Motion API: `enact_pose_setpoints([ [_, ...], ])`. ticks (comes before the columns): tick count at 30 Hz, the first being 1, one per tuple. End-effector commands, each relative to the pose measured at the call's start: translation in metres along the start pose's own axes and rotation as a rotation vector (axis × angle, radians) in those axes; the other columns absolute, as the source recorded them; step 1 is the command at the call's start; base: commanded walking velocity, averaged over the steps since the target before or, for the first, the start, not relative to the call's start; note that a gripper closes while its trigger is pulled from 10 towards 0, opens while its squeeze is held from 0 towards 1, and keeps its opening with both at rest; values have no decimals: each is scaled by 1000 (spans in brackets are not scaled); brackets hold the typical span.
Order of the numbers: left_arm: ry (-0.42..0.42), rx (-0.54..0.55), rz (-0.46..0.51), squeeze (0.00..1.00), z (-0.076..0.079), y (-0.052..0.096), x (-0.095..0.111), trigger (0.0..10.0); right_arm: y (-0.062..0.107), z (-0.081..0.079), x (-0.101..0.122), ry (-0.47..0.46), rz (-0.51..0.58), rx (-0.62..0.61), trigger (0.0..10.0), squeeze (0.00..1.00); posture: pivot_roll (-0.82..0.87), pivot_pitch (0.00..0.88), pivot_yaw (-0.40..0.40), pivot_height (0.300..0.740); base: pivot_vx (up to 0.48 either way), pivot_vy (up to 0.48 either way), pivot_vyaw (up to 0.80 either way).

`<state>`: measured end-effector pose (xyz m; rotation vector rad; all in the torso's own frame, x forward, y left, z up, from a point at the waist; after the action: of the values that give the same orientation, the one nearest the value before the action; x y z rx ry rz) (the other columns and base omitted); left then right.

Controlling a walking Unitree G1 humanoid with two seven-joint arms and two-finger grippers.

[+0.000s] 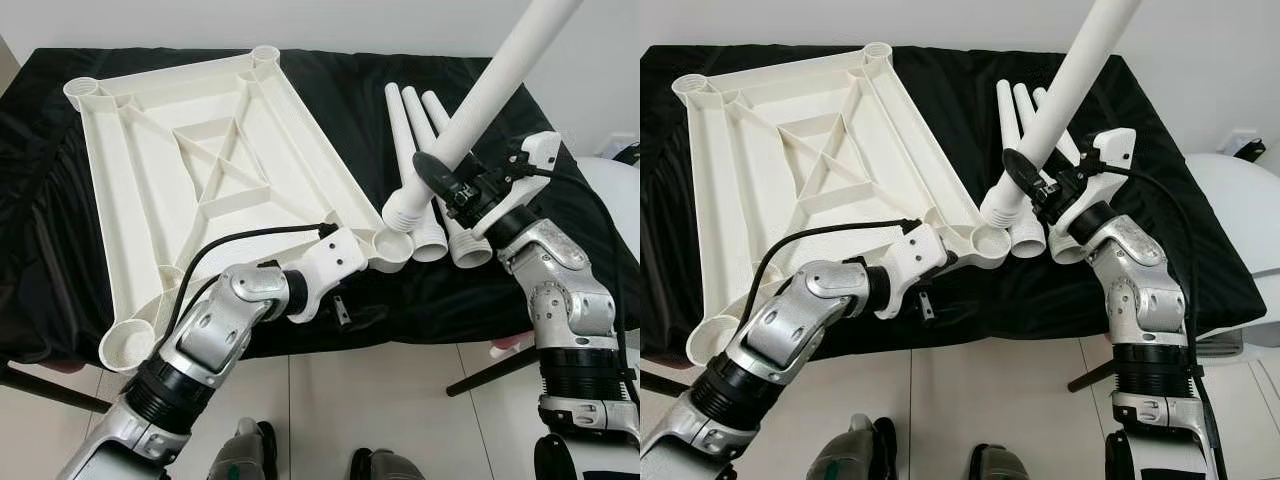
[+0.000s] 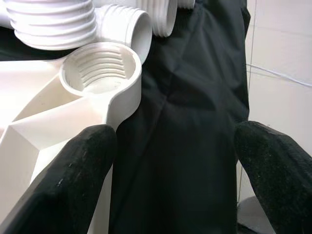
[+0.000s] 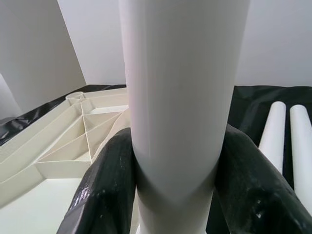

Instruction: Building children table

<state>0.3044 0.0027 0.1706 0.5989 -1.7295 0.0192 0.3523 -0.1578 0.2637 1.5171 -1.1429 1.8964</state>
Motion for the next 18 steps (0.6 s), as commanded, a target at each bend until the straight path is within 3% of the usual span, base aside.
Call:
enact_pose_setpoints([
  [1,29,79,-42,0,-10,0,-11,10000,1,-4,3,-4,9,21,10000,0,-17,167,4,740,0,0,0],
  [4,38,109,-20,0,-18,2,-6,10000,2,-4,2,1,6,22,10000,0,-22,161,4,740,0,0,0],
  [12,36,63,51,0,-13,5,9,10000,3,-4,1,4,-2,24,10000,0,-25,152,0,740,0,0,0],
  [18,41,85,46,0,-17,3,8,10000,1,-3,2,1,-4,28,10000,0,-32,146,0,740,0,0,0],
])
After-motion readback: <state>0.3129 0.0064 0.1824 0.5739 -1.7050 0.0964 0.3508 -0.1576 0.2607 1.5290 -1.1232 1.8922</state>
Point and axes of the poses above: a point about 5 cm out from each wrist's last joint towards the gripper, its own y axis pointing back from the gripper into the wrist, its own x axis along the axis of the wrist's last joint, z = x × y, the point moved 4 cm from there along -y, pointing out of the wrist towards the gripper
